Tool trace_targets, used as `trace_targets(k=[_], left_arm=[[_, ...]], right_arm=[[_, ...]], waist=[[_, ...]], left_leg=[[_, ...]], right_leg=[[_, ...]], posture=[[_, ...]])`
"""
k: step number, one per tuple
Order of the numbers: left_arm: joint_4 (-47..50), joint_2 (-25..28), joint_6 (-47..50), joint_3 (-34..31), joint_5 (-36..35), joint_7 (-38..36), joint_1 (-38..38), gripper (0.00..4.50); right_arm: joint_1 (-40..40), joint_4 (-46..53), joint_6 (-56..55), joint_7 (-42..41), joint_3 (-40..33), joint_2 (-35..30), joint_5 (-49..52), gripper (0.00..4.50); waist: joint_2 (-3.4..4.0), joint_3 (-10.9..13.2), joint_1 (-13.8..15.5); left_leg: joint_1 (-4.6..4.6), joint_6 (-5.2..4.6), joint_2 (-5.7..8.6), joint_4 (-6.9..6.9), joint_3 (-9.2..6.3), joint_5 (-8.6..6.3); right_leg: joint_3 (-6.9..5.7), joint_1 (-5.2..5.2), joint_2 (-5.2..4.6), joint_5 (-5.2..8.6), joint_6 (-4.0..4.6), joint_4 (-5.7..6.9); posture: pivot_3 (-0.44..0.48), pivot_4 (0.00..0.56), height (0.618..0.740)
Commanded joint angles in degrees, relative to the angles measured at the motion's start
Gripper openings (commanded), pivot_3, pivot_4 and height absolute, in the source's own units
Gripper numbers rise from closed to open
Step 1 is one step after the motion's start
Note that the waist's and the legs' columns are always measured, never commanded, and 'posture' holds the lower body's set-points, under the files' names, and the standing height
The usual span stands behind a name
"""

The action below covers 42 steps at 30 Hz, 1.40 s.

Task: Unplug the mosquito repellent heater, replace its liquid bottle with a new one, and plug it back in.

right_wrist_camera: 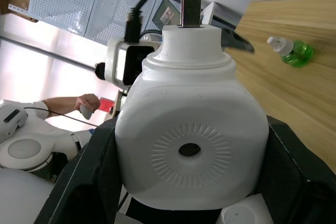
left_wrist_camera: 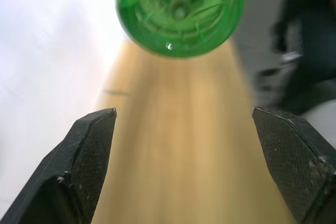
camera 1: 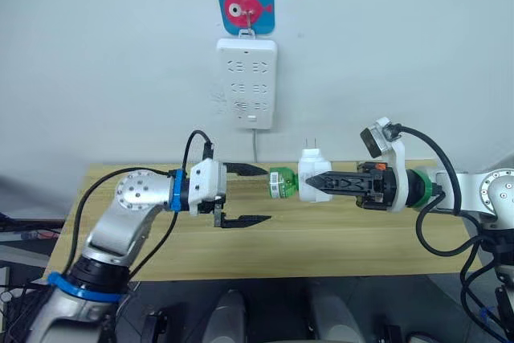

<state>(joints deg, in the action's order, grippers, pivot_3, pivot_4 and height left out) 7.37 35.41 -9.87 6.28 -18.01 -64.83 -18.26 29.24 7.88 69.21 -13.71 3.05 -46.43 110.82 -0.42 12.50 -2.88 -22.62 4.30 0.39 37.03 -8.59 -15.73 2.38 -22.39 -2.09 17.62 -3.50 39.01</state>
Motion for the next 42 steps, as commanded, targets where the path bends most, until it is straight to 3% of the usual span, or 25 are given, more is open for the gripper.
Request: trace_targets(k=[1, 10, 18, 25, 29, 31, 33, 35, 37, 42], left_arm=[[-2.09, -3.71, -15.19, -3.35, 1.72, 2.37, -1.36, 4.36], [-3.14, -3.74, -20.84, 0.39, -0.66, -3.45, -2.15, 4.36], [-4.78, -5.68, -20.72, 1.08, 0.02, -1.56, -4.70, 4.36], [-2.10, -6.05, -20.09, 1.29, -1.03, -0.80, -4.56, 2.33], [0.79, -5.69, -17.31, 1.59, -2.15, -0.64, -4.52, 2.23], [3.19, -3.69, -7.58, 2.28, -4.15, -0.45, -4.04, 2.23], [6.00, 0.03, 10.04, 3.32, -7.80, 1.02, -4.28, 2.23], [7.51, 5.02, 39.56, 3.50, -20.42, 5.79, -8.00, 2.23], [6.81, 8.48, 56.99, 3.41, -29.77, 5.11, -12.44, 2.23], [3.74, 6.91, 64.66, 1.22, -33.05, 6.82, -18.07, 2.23]], right_arm=[[0.37, 1.46, -0.33, -1.31, -1.57, -0.31, 0.93, 3.00], [0.76, 1.25, -0.29, -1.43, -1.38, -0.42, 0.88, 3.00], [0.81, 1.35, -0.43, -1.21, -1.37, -0.38, 1.00, 3.00], [0.55, 1.68, -0.70, -0.96, -1.28, -0.46, 1.33, 3.00], [0.39, 1.85, -0.71, -1.09, -1.27, -0.68, 1.32, 3.00], [0.43, 1.76, -0.64, -1.29, -1.23, -0.79, 1.17, 3.00], [0.41, 1.76, -0.49, -1.56, -1.21, -0.99, 0.98, 3.00], [0.54, 1.74, -0.32, -1.72, -1.08, -1.09, 0.85, 3.00], [0.72, 1.66, -0.07, -1.94, -0.99, -1.08, 0.61, 3.00], [0.97, 1.61, 0.50, -2.46, -0.91, -0.97, 0.04, 3.00]], waist=[[0.00, 0.00, 0.24], [0.00, 0.00, -0.32], [0.00, 0.00, -0.42], [0.00, 0.00, -0.44], [0.00, 0.00, -0.45], [0.00, 0.00, -0.51], [0.00, 0.00, -0.68], [-0.01, 0.00, -0.71], [-0.01, 0.00, -0.71], [0.00, 0.00, -1.77]], left_leg=[[0.00, 0.00, 0.02, 0.00, 0.00, 0.00], [0.00, -0.01, 0.03, 0.02, 0.00, 0.00], [0.00, -0.01, 0.03, 0.03, -0.01, 0.00], [0.02, -0.01, 0.02, 0.03, -0.02, 0.00], [0.01, -0.01, 0.02, 0.03, -0.03, 0.00], [0.01, -0.01, 0.02, 0.02, -0.03, 0.00], [0.01, -0.01, 0.02, 0.02, -0.05, 0.00], [0.02, -0.01, 0.02, 0.02, -0.08, 0.00], [-0.02, -0.02, 0.03, 0.06, -0.28, 0.00], [0.00, -0.02, 0.02, 0.03, -0.27, 0.01]], right_leg=[[0.00, 0.00, -0.02, 0.00, 0.00, 0.00], [-0.01, 0.01, -0.01, -0.03, -0.04, 0.05], [-0.02, 0.01, 0.01, -0.03, -0.05, 0.05], [-0.02, 0.02, 0.01, -0.03, -0.05, 0.05], [-0.03, 0.02, 0.01, -0.03, -0.05, 0.05], [-0.03, 0.02, 0.01, -0.03, -0.04, 0.05], [-0.03, 0.02, 0.02, -0.03, -0.05, 0.05], [-0.05, 0.02, 0.03, -0.03, -0.05, 0.08], [-0.18, 0.06, 0.04, -0.02, -0.05, 0.11], [-0.23, 0.08, 0.10, -0.01, -0.05, 0.05]], posture=[[-0.047, 0.197, 0.740], [-0.051, 0.195, 0.740], [-0.054, 0.196, 0.740], [-0.053, 0.193, 0.740], [-0.053, 0.194, 0.740], [-0.052, 0.193, 0.740], [-0.049, 0.194, 0.740], [-0.043, 0.193, 0.740], [-0.043, 0.193, 0.740], [-0.043, 0.192, 0.740]])
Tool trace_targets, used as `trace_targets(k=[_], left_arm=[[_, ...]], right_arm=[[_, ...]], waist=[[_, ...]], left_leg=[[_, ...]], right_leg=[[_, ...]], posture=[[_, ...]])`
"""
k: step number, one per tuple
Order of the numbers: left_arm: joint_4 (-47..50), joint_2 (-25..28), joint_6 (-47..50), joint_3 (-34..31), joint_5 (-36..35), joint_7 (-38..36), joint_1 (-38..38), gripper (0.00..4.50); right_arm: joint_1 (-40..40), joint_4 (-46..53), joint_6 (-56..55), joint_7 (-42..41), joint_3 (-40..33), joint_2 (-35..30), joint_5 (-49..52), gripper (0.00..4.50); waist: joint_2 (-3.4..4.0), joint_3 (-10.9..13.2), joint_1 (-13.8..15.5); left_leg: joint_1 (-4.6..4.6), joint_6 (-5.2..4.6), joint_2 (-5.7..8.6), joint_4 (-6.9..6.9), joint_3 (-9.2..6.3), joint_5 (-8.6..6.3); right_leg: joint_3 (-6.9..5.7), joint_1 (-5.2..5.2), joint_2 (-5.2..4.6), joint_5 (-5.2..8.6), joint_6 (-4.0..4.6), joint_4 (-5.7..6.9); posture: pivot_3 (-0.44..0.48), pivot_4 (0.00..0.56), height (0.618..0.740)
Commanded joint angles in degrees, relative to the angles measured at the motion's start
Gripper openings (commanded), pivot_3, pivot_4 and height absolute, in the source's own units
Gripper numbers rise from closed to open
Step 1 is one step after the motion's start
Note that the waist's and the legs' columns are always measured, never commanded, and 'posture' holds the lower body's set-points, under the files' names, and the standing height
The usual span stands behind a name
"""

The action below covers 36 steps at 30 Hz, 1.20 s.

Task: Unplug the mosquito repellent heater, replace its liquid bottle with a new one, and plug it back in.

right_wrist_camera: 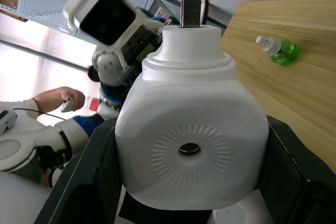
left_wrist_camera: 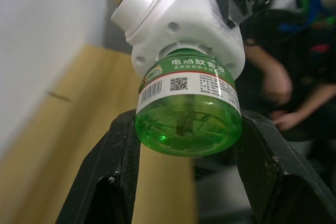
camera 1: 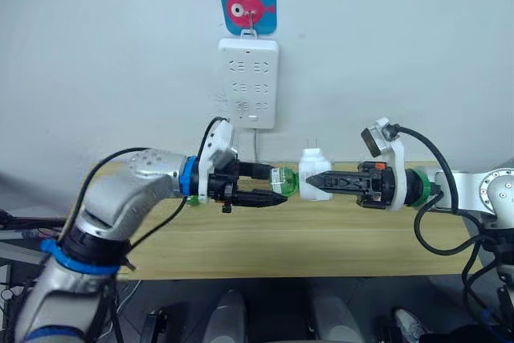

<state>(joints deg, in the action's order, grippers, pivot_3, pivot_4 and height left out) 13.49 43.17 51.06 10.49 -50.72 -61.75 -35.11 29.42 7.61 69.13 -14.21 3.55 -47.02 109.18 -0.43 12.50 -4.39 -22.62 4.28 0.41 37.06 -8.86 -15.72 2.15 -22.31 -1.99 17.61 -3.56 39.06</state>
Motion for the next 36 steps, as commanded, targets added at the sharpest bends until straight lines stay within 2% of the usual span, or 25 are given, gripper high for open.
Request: trace_targets(k=[1, 4, 5, 10, 11, 14, 17, 18, 21, 25, 30, 36], left_arm=[[-2.51, -1.27, 3.93, -3.31, -0.19, 3.99, -1.43, 2.23], [-1.18, -2.25, -1.33, -3.73, 3.15, 2.41, 0.16, 2.23], [-0.13, -2.13, -3.46, -3.44, 4.36, 1.49, 1.20, 2.95], [2.65, -1.75, -15.62, -2.88, 11.03, -2.92, 7.40, 4.41], [2.67, -1.36, -17.90, -2.64, 12.61, -3.88, 8.56, 4.50], [2.22, -1.17, -24.36, -2.22, 17.07, -5.52, 11.46, 4.50], [-0.12, -4.06, -40.92, -2.20, 25.81, -4.94, 14.87, 4.50], [-1.80, -6.10, -49.95, -2.72, 29.29, -3.97, 15.80, 4.50], [-4.88, -11.05, -64.34, -4.51, 33.50, -1.26, 16.78, 4.50], [-5.37, -13.89, -70.58, -4.93, 33.53, -0.40, 15.82, 4.50], [-5.24, -14.68, -76.73, -4.23, 32.75, -2.02, 15.05, 4.50], [-5.42, -13.85, -78.18, -2.88, 32.55, -3.65, 15.33, 4.50]], right_arm=[[0.82, 1.86, 0.61, -2.01, -1.43, -0.36, 1.62, 3.00], [0.70, 1.87, 0.63, -2.18, -1.53, -0.43, 1.43, 3.00], [0.61, 1.84, 0.64, -2.24, -1.59, -0.46, 1.38, 3.00], [0.35, 1.84, 0.66, -2.29, -1.81, -0.53, 1.42, 3.00], [0.31, 1.79, 0.68, -2.33, -1.85, -0.52, 1.38, 3.00], [0.27, 1.73, 0.69, -2.43, -1.94, -0.49, 1.26, 3.00], [0.28, 1.74, 0.68, -2.47, -1.98, -0.43, 1.18, 3.00], [0.29, 1.74, 0.67, -2.48, -2.01, -0.41, 1.15, 3.00], [0.34, 1.74, 0.64, -2.45, -2.05, -0.38, 1.16, 3.00], [0.36, 1.69, 0.73, -2.44, -2.07, -0.51, 1.34, 3.00], [0.63, 1.47, 0.90, -2.54, -2.04, -0.59, 1.28, 3.00], [0.81, 1.36, 0.87, -2.37, -2.02, -0.58, 1.35, 3.00]], waist=[[0.00, 0.00, -0.36], [0.00, 0.00, -0.51], [0.00, 0.00, -0.54], [0.00, 0.00, -0.38], [0.00, 0.00, -0.31], [0.00, 0.00, -0.18], [0.00, 0.00, -0.01], [0.01, 0.00, 0.21], [0.00, 0.00, 0.78], [0.00, 0.00, 1.22], [0.00, 0.00, 1.16], [0.00, 0.00, 1.11]], left_leg=[[0.00, 0.01, 0.00, -0.01, 0.01, 0.01], [0.01, 0.05, -0.03, -0.02, 0.04, 0.03], [0.02, 0.06, -0.04, -0.02, 0.06, 0.03], [0.08, 0.04, -0.07, -0.06, 0.18, 0.02], [0.07, 0.03, -0.06, -0.06, 0.19, 0.02], [0.06, 0.02, -0.03, -0.05, 0.23, 0.01], [0.07, 0.01, -0.03, -0.05, 0.23, 0.00], [0.06, 0.01, -0.03, -0.04, 0.23, 0.00], [0.04, 0.01, -0.02, -0.02, 0.26, 0.00], [0.02, 0.00, 0.00, -0.01, 0.25, 0.00], [0.03, 0.00, 0.01, 0.00, 0.26, 0.00], [0.04, 0.00, 0.00, 0.00, 0.25, 0.00]], right_leg=[[0.00, 0.00, 0.00, 0.00, 0.00, 0.00], [0.03, -0.02, 0.00, 0.00, 0.01, -0.01], [0.05, -0.03, 0.01, 0.00, 0.01, -0.01], [0.18, -0.03, 0.02, 0.00, 0.01, -0.01], [0.19, -0.03, 0.01, 0.00, 0.01, -0.03], [0.21, -0.03, -0.02, 0.00, 0.01, -0.04], [0.22, -0.03, -0.03, 0.00, 0.01, -0.03], [0.22, -0.03, -0.04, 0.00, 0.02, -0.04], [0.23, -0.03, -0.08, -0.01, 0.02, -0.07], [0.22, -0.03, -0.10, -0.01, 0.02, -0.04], [0.23, -0.03, -0.10, -0.01, 0.01, -0.04], [0.22, -0.02, -0.09, -0.01, 0.01, -0.01]], posture=[[-0.043, 0.192, 0.740], [-0.048, 0.193, 0.740], [-0.048, 0.193, 0.740], [-0.048, 0.196, 0.740], [-0.048, 0.196, 0.740], [-0.045, 0.197, 0.740], [-0.046, 0.197, 0.740], [-0.046, 0.197, 0.740], [-0.049, 0.198, 0.740], [-0.049, 0.199, 0.740], [-0.051, 0.198, 0.740], [-0.051, 0.198, 0.740]])
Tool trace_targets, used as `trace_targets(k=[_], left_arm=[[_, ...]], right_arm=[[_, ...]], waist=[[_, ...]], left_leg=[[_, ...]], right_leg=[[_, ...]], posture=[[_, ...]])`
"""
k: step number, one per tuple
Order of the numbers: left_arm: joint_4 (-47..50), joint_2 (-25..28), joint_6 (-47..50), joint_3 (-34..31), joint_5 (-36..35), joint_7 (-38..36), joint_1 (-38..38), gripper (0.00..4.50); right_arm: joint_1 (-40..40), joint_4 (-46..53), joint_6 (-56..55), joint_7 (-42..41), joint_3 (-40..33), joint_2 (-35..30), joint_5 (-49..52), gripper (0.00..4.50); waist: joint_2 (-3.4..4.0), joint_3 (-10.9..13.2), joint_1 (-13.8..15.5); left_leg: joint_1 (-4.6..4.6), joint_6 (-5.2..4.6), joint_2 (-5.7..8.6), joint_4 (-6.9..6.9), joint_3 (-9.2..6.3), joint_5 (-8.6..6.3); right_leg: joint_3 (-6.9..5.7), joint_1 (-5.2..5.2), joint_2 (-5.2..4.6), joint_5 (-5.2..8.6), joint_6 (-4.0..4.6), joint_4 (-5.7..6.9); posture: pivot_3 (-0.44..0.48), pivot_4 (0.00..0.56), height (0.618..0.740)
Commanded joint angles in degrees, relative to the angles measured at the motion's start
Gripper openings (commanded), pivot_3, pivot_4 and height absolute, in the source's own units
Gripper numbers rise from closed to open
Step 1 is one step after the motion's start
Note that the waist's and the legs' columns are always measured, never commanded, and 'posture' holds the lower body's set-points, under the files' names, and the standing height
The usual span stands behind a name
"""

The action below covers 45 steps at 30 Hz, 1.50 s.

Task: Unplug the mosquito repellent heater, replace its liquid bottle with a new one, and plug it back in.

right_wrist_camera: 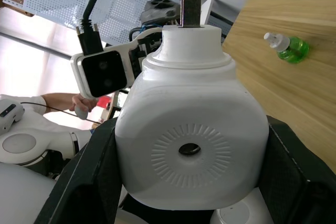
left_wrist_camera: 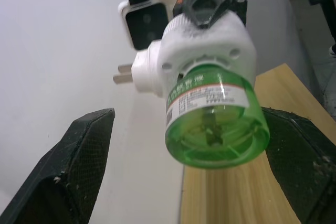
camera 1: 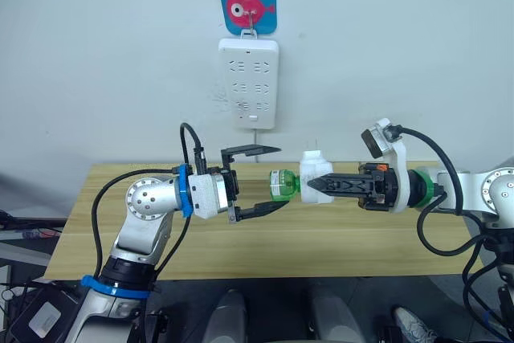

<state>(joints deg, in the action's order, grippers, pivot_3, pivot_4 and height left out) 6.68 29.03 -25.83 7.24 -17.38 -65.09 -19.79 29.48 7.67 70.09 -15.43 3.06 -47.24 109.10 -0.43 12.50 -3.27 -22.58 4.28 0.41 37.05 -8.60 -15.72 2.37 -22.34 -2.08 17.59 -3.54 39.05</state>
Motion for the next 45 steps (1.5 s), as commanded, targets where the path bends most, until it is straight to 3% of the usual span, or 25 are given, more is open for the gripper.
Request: trace_targets(k=[1, 8, 11, 13, 15, 19, 24, 29, 37, 43, 45], left_arm=[[1.28, 0.26, -1.28, 0.54, -0.70, -0.29, -0.09, 4.32], [0.93, 0.62, 0.29, 0.81, -0.33, 0.08, -1.08, 2.42], [3.56, 0.94, 6.03, 0.99, -1.12, 1.63, -2.04, 2.25], [7.10, 3.05, 16.57, 1.91, -3.58, 1.86, -3.29, 2.25], [11.01, 6.92, 36.18, 2.58, -9.09, 4.09, -6.37, 2.25], [10.94, 12.91, 72.03, 1.19, -28.07, 5.25, -19.46, 2.25], [1.35, 17.05, 93.88, -0.21, -38.42, 1.18, -28.74, 2.25], [-4.28, 18.82, 99.83, -0.36, -39.14, -1.36, -30.15, 2.25], [-5.44, 19.79, 103.89, -3.02, -40.34, -1.36, -28.77, 2.25], [0.86, 22.52, 98.78, -3.02, -39.01, -5.86, -24.27, 2.25], [4.05, 24.08, 91.92, -3.89, -35.97, -7.73, -19.91, 2.25]], right_arm=[[0.78, 1.30, -0.15, -1.08, -1.51, -0.33, 1.47, 3.00], [0.91, 1.28, -0.36, -0.79, -1.46, -0.19, 1.64, 3.00], [0.88, 1.34, -0.51, -0.74, -1.44, -0.19, 1.66, 3.00], [0.90, 1.30, -0.59, -0.78, -1.46, -0.25, 1.62, 3.00], [0.91, 1.22, -0.58, -0.90, -1.50, -0.36, 1.53, 3.00], [0.91, 1.34, 0.00, -1.69, -1.57, -0.51, 0.73, 3.00], [0.60, 1.84, 0.59, -3.19, -1.69, -0.47, -0.60, 3.00], [0.15, 2.40, 0.46, -4.03, -1.73, -0.93, -1.21, 3.00], [-0.41, 2.72, 0.55, -4.80, -2.01, -1.45, -1.81, 3.00], [-0.41, 2.72, 0.41, -4.73, -2.27, -1.48, -2.58, 3.00], [-0.92, 2.49, -0.75, -2.85, -2.84, -1.91, -7.31, 3.00]], waist=[[0.00, 0.00, -0.01], [0.00, 0.00, -0.04], [0.00, 0.00, -0.06], [0.00, 0.00, -0.10], [-0.01, 0.01, -0.24], [-0.04, 0.02, -0.33], [-0.03, 0.02, -1.53], [-0.02, 0.02, -2.04], [-0.02, 0.03, -1.63], [-0.02, 0.03, -1.57], [-0.01, 0.03, -1.63]], left_leg=[[0.00, 0.00, 0.00, 0.00, 0.00, 0.00], [0.00, 0.00, 0.00, 0.00, -0.01, 0.00], [0.00, 0.00, 0.00, 0.00, -0.01, 0.00], [0.00, 0.00, 0.00, 0.00, -0.01, 0.00], [-0.02, 0.00, -0.01, 0.00, -0.08, 0.00], [-0.04, -0.01, 0.01, 0.03, -0.22, 0.00], [-0.02, 0.00, -0.01, -0.03, -0.26, 0.00], [0.03, 0.04, -0.06, -0.04, -0.19, 0.03], [0.01, 0.10, -0.06, -0.03, -0.15, 0.06], [0.00, 0.19, -0.06, -0.04, -0.11, 0.11], [0.01, 0.20, -0.07, -0.05, -0.10, 0.11]], right_leg=[[0.00, 0.00, 0.00, 0.00, 0.00, 0.00], [-0.01, 0.00, 0.01, 0.00, 0.00, 0.00], [-0.01, 0.00, 0.01, 0.00, 0.00, 0.00], [-0.01, 0.00, 0.01, 0.00, 0.00, 0.00], [-0.05, 0.00, 0.03, 0.00, 0.00, 0.02], [-0.16, 0.03, 0.06, 0.01, -0.01, 0.05], [-0.22, 0.03, 0.12, 0.02, -0.01, 0.01], [-0.16, -0.01, 0.15, 0.02, -0.01, 0.02], [-0.11, -0.04, 0.13, 0.03, 0.00, 0.01], [-0.08, -0.06, 0.10, 0.03, 0.00, 0.00], [-0.07, -0.07, 0.10, 0.03, 0.00, 0.00]], posture=[[-0.053, 0.198, 0.740], [-0.055, 0.199, 0.740], [-0.055, 0.199, 0.740], [-0.049, 0.202, 0.740], [-0.042, 0.203, 0.740], [-0.032, 0.200, 0.740], [-0.034, 0.193, 0.740], [-0.039, 0.191, 0.740], [-0.037, 0.190, 0.740], [-0.038, 0.189, 0.740], [-0.042, 0.190, 0.740]])
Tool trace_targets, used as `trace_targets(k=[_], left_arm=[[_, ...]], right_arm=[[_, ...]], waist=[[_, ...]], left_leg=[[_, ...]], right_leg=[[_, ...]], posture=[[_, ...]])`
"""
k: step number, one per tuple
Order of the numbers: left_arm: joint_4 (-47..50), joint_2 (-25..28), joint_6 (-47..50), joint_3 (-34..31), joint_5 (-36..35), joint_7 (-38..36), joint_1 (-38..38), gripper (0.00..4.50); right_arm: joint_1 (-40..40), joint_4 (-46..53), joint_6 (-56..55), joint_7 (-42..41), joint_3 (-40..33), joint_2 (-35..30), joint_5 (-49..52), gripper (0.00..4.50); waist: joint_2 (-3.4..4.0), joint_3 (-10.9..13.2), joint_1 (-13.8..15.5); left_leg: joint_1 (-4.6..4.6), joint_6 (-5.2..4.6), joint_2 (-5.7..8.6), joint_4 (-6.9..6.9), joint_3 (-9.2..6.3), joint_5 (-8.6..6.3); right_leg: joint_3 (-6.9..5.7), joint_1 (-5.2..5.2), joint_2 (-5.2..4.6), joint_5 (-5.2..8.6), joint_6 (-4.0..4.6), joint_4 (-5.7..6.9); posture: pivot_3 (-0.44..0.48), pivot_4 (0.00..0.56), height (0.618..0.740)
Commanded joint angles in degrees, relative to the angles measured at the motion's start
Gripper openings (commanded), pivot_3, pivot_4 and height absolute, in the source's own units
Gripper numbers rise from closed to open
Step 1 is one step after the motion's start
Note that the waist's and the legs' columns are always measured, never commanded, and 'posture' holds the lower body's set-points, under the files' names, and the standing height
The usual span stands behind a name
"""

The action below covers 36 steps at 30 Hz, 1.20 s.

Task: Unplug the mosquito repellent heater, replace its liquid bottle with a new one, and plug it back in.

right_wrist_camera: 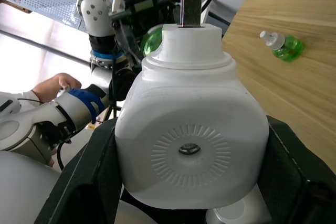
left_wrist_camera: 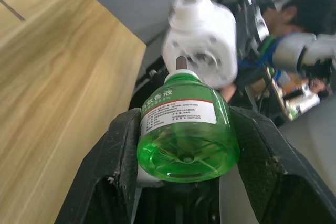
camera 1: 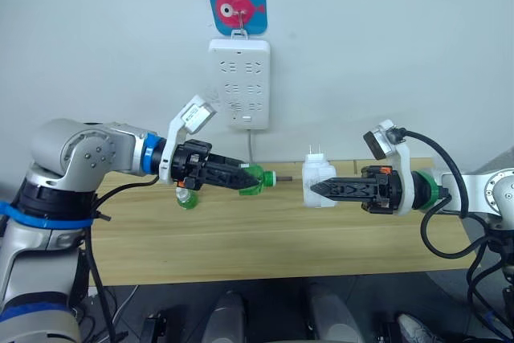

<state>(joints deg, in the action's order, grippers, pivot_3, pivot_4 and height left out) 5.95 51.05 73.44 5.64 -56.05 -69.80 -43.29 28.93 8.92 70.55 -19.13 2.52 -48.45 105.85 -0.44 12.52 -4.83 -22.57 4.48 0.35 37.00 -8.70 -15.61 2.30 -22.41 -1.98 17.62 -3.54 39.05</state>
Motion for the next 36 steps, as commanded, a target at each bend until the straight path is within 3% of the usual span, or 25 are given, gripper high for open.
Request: trace_targets(k=[1, 5, 11, 15, 22, 33, 34, 36], left_arm=[[5.71, 2.22, -9.63, -3.05, 3.83, -2.51, 5.33, 2.25], [7.91, 2.34, -29.35, -1.55, 17.86, -0.58, 14.13, 2.25], [11.31, -2.27, -43.04, -0.86, 26.28, 3.03, 21.42, 2.25], [14.28, -3.59, -46.82, -0.17, 28.51, 3.45, 25.24, 2.25], [15.06, -5.27, -47.43, 0.79, 29.54, 4.16, 25.74, 2.25], [15.87, -6.45, -47.62, 2.30, 30.64, 4.15, 25.80, 2.25], [15.80, -6.50, -47.72, 2.51, 30.75, 4.06, 25.74, 2.25], [15.49, -6.67, -48.01, 2.92, 31.06, 3.98, 25.62, 2.25]], right_arm=[[-0.73, 1.32, -1.44, 1.42, -2.55, -1.15, -6.66, 3.00], [-2.38, 0.96, -1.81, 7.23, 0.04, -2.33, -22.33, 3.00], [-5.28, -3.27, -7.14, 10.37, 8.25, -3.56, -50.53, 3.00], [-4.22, -6.70, -6.88, 7.02, 13.13, -4.33, -61.69, 3.00], [-0.40, -12.62, -15.04, -9.43, 21.95, -5.90, -77.45, 3.00], [2.20, -19.61, -16.15, -22.19, 23.58, -2.58, -88.65, 3.00], [2.43, -20.02, -16.24, -22.75, 23.43, -2.28, -89.50, 3.75], [2.82, -20.41, -16.22, -23.67, 22.88, -1.88, -90.82, 4.37]], waist=[[0.00, 0.00, -0.06], [0.00, 0.00, 0.21], [0.00, 0.00, 0.92], [0.00, 0.00, 1.31], [0.00, 0.01, 1.23], [0.00, 0.02, 1.28], [-0.01, 0.02, 1.28], [0.00, 0.03, 1.26]], left_leg=[[0.04, 0.02, -0.01, -0.04, 0.08, 0.01], [0.02, 0.02, 0.00, -0.03, 0.11, 0.01], [-0.18, -0.15, 0.06, 0.01, 0.18, -0.09], [-0.34, -0.16, 0.08, 0.00, 0.30, -0.09], [-0.23, -0.20, 0.04, 0.04, 0.41, -0.11], [-0.25, -0.19, 0.04, 0.05, 0.41, -0.11], [-0.25, -0.19, 0.04, 0.05, 0.41, -0.11], [-0.25, -0.19, 0.05, 0.05, 0.41, -0.11]], right_leg=[[0.07, 0.00, 0.00, 0.00, 0.00, -0.01], [0.10, -0.03, -0.01, 0.00, 0.00, 0.00], [0.16, -0.21, -0.08, -0.01, 0.00, 0.02], [0.22, -0.45, -0.12, -0.01, 0.00, 0.06], [0.30, -0.53, -0.07, -0.01, 0.00, 0.37], [0.31, -0.56, -0.08, -0.01, 0.00, 0.40], [0.31, -0.56, -0.08, -0.01, 0.01, 0.40], [0.31, -0.56, -0.08, -0.01, 0.00, 0.40]], posture=[[-0.045, 0.193, 0.740], [-0.045, 0.196, 0.740], [-0.033, 0.213, 0.740], [-0.030, 0.220, 0.740], [-0.023, 0.223, 0.740], [-0.030, 0.229, 0.740], [-0.030, 0.229, 0.740], [-0.036, 0.230, 0.740]])
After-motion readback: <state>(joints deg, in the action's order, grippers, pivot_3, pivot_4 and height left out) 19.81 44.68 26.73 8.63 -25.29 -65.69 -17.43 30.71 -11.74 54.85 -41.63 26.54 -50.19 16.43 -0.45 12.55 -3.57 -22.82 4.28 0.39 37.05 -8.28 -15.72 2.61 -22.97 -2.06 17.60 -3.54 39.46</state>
